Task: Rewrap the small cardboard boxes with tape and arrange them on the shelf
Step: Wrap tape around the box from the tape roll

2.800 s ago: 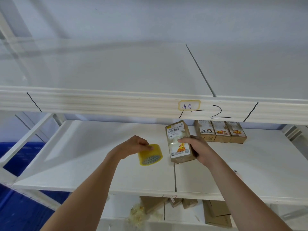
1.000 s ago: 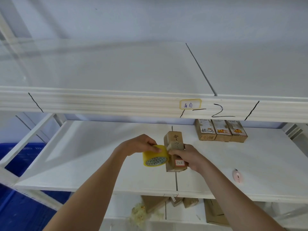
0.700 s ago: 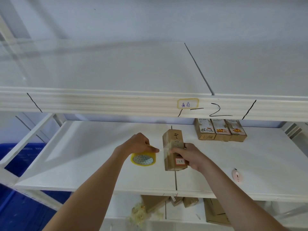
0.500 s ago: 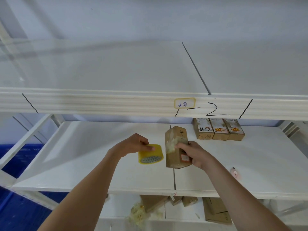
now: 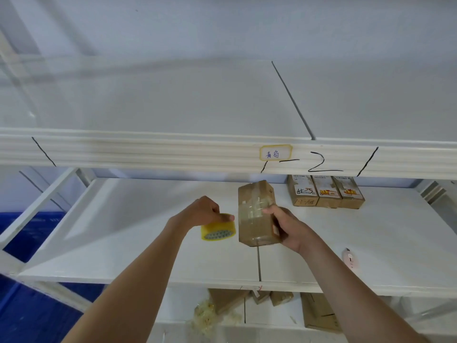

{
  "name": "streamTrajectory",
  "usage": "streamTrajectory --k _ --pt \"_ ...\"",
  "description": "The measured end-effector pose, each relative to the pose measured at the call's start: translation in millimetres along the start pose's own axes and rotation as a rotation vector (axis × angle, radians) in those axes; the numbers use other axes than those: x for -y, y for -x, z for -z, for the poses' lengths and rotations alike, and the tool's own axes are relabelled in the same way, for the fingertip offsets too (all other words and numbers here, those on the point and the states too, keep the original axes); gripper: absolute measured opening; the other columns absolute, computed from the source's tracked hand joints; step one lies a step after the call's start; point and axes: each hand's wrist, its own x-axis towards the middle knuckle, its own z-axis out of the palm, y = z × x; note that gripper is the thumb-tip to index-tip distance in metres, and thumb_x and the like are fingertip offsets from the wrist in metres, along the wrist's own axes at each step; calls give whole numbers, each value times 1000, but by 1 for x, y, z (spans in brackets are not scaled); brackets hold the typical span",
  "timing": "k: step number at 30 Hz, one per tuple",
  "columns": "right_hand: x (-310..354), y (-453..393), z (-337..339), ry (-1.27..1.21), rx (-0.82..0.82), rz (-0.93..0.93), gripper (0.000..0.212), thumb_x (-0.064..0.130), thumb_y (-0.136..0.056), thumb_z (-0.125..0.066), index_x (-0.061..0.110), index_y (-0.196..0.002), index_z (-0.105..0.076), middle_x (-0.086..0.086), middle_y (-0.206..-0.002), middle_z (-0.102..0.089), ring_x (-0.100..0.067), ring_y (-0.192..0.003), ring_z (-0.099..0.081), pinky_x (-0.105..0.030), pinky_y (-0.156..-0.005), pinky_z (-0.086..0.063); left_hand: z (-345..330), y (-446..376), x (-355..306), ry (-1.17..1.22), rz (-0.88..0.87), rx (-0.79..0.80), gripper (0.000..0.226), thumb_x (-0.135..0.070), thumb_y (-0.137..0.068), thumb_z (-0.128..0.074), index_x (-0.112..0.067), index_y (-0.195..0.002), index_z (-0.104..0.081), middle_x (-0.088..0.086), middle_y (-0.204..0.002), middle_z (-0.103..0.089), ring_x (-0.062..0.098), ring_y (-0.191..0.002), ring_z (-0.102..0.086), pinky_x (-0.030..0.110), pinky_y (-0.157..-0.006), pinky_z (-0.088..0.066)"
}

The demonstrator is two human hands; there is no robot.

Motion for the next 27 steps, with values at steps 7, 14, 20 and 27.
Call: streamTrajectory --k 7,14,20,27 --pt "-12 5 1 -86 45 -3 31 22 -96 -57 10 -123 -65 -15 -117 -71 -29 -110 -67 -50 -97 -54 6 -6 1 -58 68 169 53 -74 -75 -69 -21 -70 -63 0 -79 -60 19 -77 -57 29 -72 -45" --pt "-13 5 -9 -213 60 -59 33 31 -98 -52 12 -120 -69 -15 -115 -73 -29 -106 -67 -45 -91 -53 6 -7 -5 -34 2 226 42 -63 -83 -68 -21 -82 -72 -4 -79 -59 14 -75 -52 25 -65 -42" --pt "-12 1 -8 -72 37 -60 27 31 -99 -59 15 -119 -68 -9 -112 -74 -26 -105 -69 -45 -90 -55 1 -10 3 28 -36 223 47 -71 -73 -72 -24 -78 -74 -1 -85 -69 22 -85 -65 35 -74 -53" --pt "-17 -2 -4 49 -76 -61 43 32 -82 -81 10 -118 -70 -8 -107 -77 -25 -101 -73 -37 -78 -60 -7 -8 9 137 -31 236 50 -76 -69 -72 -26 -66 -69 -5 -71 -59 17 -76 -57 31 -72 -45"
